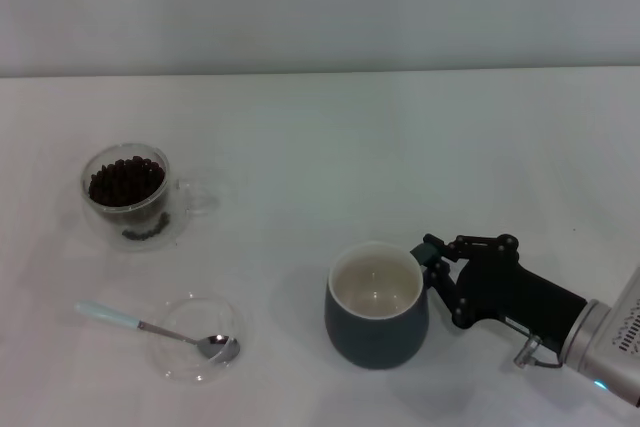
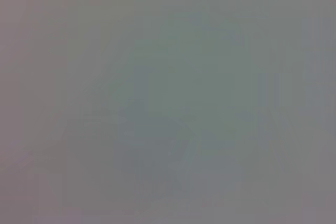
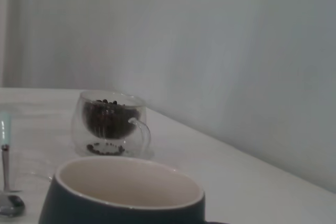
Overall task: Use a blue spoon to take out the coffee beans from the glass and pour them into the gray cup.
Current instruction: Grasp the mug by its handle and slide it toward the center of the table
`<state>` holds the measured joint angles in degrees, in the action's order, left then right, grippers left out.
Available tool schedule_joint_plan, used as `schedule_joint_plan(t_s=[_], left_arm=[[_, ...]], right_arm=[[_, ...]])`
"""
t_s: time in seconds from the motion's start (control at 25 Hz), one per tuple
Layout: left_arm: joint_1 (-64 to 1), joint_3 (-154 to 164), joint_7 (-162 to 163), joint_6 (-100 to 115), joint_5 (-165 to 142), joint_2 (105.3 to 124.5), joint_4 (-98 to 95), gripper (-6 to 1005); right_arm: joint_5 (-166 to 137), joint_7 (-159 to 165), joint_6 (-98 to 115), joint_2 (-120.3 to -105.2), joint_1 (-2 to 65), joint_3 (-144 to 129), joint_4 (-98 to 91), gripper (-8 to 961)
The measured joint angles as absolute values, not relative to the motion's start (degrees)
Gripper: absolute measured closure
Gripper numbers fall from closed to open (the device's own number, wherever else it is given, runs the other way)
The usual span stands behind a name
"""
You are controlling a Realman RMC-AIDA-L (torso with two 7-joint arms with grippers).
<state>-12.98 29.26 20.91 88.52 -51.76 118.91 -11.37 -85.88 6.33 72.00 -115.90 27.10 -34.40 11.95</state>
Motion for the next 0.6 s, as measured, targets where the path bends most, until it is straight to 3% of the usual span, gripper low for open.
schedule_joint_plan(t_s=[0.12, 0.32, 0.6], left_arm=[[-13.07, 29.19, 20.91, 88.42, -51.76, 118.87, -11.42, 287], [-13.1, 29.17, 20.86, 88.24, -51.76, 118.84, -11.43, 287], [-13.1, 29.17, 20.75, 88.17, -51.77, 118.82, -11.43, 288]], right_arm=[[-85.88, 6.19, 71.67, -115.9, 27.07, -34.24, 11.81, 841], [-85.87, 4.89, 71.68, -115.92, 27.09, -34.57, 11.77, 761], [-85.83, 4.74, 71.32, -115.91, 27.06, -34.53, 11.73, 753]])
